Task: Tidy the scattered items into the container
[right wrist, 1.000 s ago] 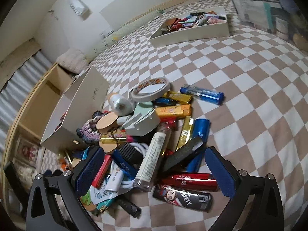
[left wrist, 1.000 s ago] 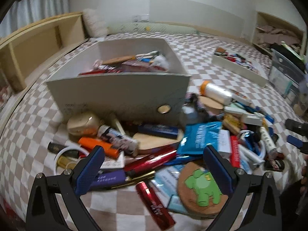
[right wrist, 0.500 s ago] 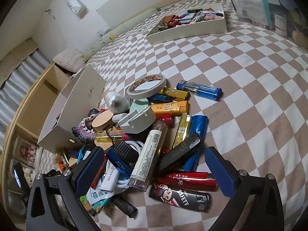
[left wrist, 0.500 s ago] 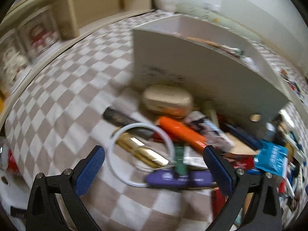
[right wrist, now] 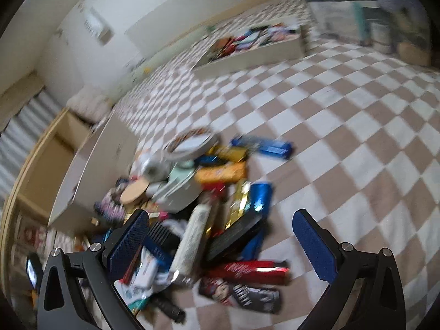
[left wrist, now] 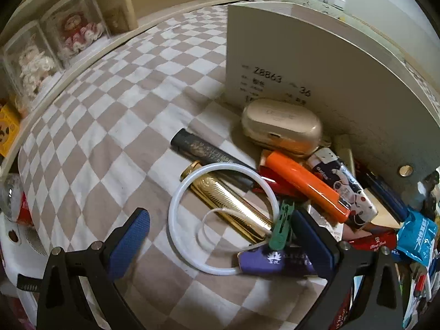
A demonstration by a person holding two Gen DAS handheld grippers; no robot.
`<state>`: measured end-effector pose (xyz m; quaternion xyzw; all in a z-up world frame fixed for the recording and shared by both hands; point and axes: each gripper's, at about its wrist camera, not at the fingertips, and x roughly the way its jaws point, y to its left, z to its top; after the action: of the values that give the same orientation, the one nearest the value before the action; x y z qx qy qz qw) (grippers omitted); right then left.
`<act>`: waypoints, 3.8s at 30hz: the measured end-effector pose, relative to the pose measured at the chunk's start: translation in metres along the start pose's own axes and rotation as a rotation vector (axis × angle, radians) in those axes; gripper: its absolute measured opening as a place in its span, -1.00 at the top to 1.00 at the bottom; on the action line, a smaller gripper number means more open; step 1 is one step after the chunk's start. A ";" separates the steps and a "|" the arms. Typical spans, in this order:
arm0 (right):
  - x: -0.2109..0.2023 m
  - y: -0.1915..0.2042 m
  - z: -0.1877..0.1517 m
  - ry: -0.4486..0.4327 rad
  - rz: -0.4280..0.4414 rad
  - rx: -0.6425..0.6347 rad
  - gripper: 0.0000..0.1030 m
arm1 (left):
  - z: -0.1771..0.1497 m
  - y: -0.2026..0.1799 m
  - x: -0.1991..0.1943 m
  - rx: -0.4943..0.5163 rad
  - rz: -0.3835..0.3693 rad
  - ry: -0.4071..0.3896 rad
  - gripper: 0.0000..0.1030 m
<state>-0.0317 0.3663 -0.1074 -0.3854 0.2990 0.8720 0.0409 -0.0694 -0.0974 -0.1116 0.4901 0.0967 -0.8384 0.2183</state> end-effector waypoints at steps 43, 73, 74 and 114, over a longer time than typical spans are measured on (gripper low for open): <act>0.029 0.018 -0.051 0.381 -0.299 -0.089 -1.00 | 0.012 0.029 -0.019 -0.079 -0.100 -0.105 -0.57; 0.020 0.019 -0.050 0.244 -0.192 -0.031 -0.60 | 0.010 0.033 -0.007 -0.103 -0.225 -0.037 0.23; 0.020 0.017 -0.050 0.244 -0.182 -0.019 -0.60 | 0.012 0.035 -0.008 -0.111 -0.235 -0.039 0.28; 0.027 0.021 -0.059 0.333 -0.278 -0.089 -0.94 | 0.010 0.018 -0.033 -0.019 -0.164 -0.150 -0.64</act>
<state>-0.0189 0.3122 -0.1466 -0.5629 0.2069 0.7947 0.0939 -0.0551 -0.1085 -0.0771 0.4140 0.1281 -0.8869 0.1601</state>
